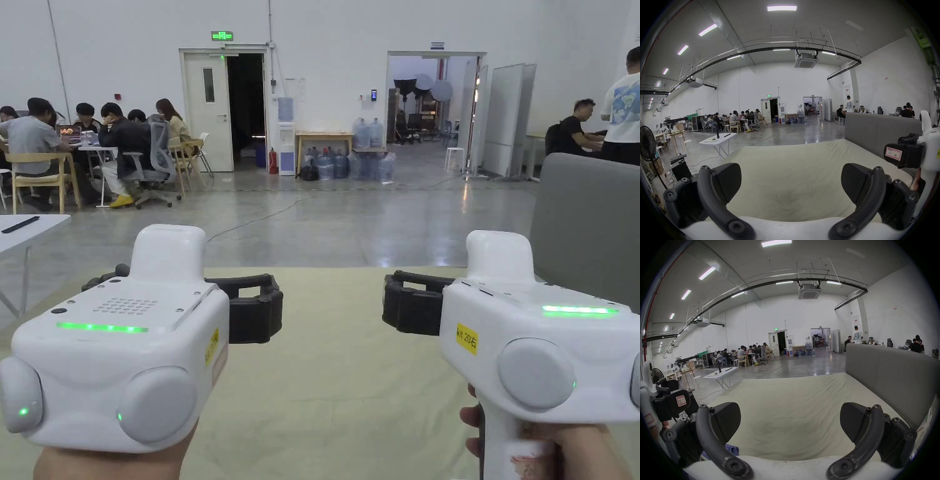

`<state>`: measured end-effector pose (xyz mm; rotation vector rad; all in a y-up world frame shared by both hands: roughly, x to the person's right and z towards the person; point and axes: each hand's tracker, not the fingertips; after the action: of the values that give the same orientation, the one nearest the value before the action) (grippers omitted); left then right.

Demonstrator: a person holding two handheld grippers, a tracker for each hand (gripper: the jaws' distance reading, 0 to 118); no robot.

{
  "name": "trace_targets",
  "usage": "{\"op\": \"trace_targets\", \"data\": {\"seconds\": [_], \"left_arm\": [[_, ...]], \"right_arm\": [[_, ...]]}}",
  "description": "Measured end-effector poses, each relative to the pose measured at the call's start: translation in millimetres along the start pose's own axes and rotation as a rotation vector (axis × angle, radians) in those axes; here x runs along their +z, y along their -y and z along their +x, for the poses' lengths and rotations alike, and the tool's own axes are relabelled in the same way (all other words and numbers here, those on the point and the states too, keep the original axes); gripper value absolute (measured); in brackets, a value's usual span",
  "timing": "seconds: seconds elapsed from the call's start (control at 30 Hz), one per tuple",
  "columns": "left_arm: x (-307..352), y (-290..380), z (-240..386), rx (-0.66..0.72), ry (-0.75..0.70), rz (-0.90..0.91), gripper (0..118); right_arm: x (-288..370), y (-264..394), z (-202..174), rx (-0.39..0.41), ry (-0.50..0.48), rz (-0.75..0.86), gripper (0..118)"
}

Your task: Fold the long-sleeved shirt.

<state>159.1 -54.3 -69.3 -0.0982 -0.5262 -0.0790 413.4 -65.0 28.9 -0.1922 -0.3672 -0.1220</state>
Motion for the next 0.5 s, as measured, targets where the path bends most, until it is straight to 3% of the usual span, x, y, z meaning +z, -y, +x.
{"op": "trace_targets", "data": {"seconds": [0.5], "left_arm": [[-2.7,-0.3,3.2,-0.004,0.002,0.0,118]], "right_arm": [[-3.2,2.0,0.7,0.012,0.02,-0.004,118]]}}
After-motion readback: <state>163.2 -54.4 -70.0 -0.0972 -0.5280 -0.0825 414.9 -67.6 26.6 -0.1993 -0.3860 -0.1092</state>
